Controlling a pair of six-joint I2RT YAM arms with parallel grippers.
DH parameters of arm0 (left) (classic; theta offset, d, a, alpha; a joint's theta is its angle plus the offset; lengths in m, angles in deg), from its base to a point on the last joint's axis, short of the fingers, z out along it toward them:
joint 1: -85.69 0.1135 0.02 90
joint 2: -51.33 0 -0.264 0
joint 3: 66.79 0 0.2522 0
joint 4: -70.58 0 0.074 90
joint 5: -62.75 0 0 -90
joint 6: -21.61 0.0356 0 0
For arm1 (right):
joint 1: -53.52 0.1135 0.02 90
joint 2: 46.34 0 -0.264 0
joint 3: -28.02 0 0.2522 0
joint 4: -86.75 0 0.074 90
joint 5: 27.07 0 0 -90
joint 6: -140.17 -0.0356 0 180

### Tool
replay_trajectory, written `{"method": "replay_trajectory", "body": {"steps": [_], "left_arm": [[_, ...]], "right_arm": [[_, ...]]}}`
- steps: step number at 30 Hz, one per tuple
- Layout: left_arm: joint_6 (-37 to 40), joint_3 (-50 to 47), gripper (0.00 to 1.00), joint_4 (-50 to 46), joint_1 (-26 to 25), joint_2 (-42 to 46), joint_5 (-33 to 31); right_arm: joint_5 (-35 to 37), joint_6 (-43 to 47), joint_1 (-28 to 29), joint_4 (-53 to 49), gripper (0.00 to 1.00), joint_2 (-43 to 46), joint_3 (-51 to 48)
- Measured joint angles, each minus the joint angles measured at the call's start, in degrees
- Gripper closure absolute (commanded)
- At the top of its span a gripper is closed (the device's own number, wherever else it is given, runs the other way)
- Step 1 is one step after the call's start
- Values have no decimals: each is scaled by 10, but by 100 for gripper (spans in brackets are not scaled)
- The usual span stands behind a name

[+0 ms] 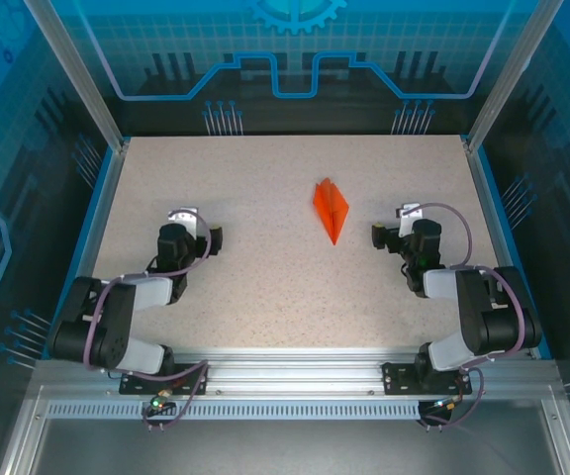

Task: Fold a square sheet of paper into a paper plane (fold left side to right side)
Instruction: Reset both arms

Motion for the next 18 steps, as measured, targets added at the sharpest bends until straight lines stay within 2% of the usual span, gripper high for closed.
{"method": "replay_trajectory", "body": {"steps": [6,18], "left_arm": [[-16,8,1,23,44,-38,23],[-21,9,1,32,45,-38,35]], "right_arm": [[0,2,1,2,0,0,0],[0,6,2,2,0,0,3]]}}
